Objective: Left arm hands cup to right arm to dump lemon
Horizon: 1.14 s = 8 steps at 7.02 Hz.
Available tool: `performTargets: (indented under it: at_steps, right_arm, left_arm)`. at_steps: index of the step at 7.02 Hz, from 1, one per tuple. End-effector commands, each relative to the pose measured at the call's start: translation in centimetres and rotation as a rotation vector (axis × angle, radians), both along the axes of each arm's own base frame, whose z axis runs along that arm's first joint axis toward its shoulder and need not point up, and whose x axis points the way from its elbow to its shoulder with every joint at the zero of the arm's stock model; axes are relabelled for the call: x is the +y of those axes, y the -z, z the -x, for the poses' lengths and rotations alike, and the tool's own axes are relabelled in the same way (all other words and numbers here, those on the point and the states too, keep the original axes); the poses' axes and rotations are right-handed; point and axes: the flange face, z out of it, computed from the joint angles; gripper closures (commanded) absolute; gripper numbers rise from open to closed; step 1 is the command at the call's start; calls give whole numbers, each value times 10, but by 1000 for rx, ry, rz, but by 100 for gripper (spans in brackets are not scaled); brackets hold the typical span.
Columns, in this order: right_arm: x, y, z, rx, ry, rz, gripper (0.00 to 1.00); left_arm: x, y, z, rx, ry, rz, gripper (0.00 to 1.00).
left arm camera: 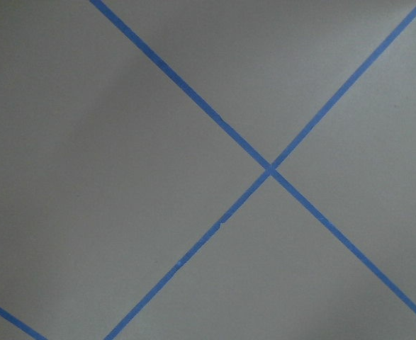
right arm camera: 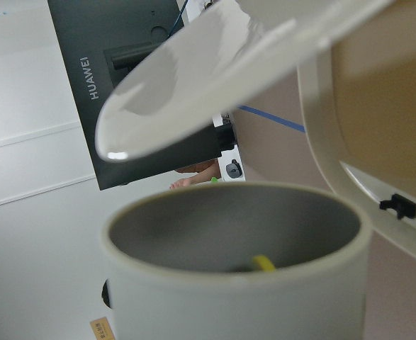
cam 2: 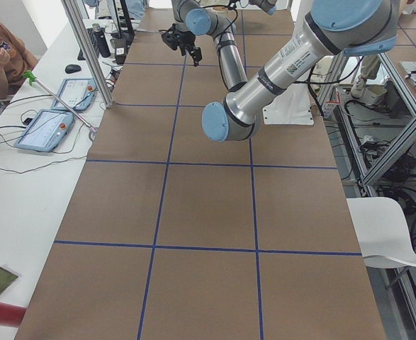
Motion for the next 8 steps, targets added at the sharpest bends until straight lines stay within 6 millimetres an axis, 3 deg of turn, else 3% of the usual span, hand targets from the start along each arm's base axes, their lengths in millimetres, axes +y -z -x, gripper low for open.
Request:
performTargets:
  at_steps: [1, 8]
  right_arm:
    - [0, 1, -3, -77, -6, 21, 83]
    - [10, -10, -21, -322, -7, 91, 83]
  left_arm:
    - [1, 10, 2, 2, 8, -16, 0]
    - [4, 33, 23, 1, 49, -54, 0]
